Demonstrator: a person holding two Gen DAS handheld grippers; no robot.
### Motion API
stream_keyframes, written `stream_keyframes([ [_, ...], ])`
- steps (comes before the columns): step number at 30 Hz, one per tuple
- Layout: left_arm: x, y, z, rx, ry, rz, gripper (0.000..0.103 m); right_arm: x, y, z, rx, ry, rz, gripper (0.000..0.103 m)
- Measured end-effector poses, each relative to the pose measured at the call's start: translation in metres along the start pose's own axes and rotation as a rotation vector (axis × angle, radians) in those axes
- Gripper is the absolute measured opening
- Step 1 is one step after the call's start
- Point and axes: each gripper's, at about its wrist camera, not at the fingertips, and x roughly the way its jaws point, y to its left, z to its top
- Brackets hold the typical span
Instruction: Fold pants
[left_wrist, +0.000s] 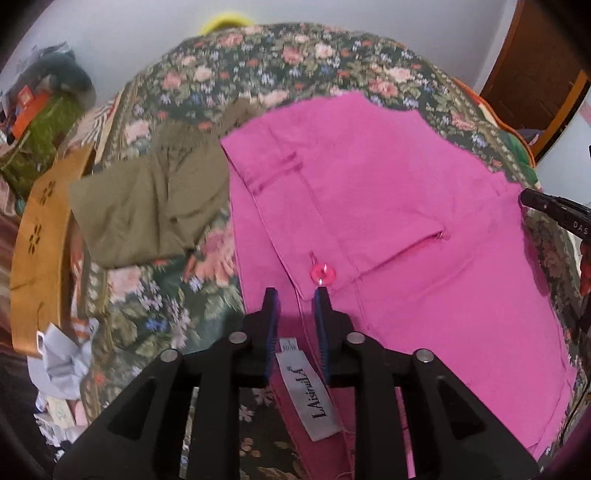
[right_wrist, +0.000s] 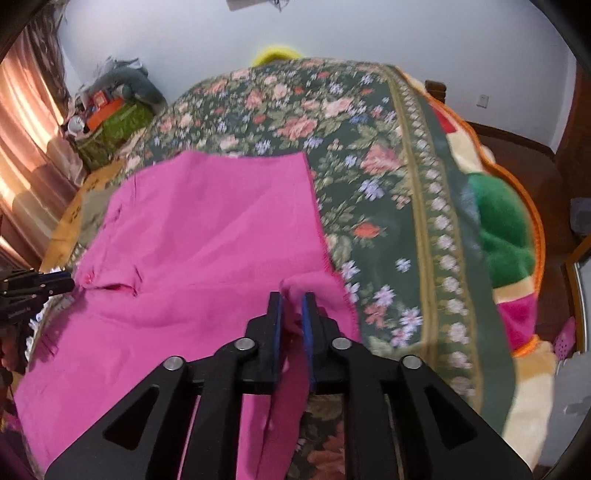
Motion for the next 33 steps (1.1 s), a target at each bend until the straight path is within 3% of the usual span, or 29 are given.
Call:
stream_keyframes([
  [3,-0.004,0.007,0.011,-0.027,-0.012,-0.021,0.043,-0.012,-0.005,0.007,0.010,-0.029,-0.008,0.037],
  [8,0.010,0.010,0.033,-0.048,0.026,-0.054,0.053,-0.017,-0.014,0.016,0.043,-0.068,-0.024,0.054],
  [15,0.050,0.009,0.038,-0.086,0.131,-0.125,0.053,0.019,-0.016,0.011,0.043,0.006,-0.026,0.054],
  [22,0.055,0.010,0.034,-0.101,0.121,-0.158,0.053,0.041,-0.010,0.011,0.032,0.030,-0.003,0.054],
  [25,0.054,0.008,0.036,-0.087,0.107,-0.140,0.041,0.045,-0.003,0.010,-0.009,0.038,-0.009,0.054],
  [28,0.050,0.006,0.036,-0.077,0.078,-0.084,0.017,0.048,0.003,0.007,-0.064,0.041,-0.038,0.046],
  [29,0.049,0.006,0.036,-0.073,0.069,-0.067,0.010,0.050,0.005,0.007,-0.082,0.044,-0.052,0.035],
  [33,0.038,-0.006,0.033,-0.001,0.001,0.002,0.007,0.051,0.004,0.006,-0.128,0.043,-0.102,0.012],
])
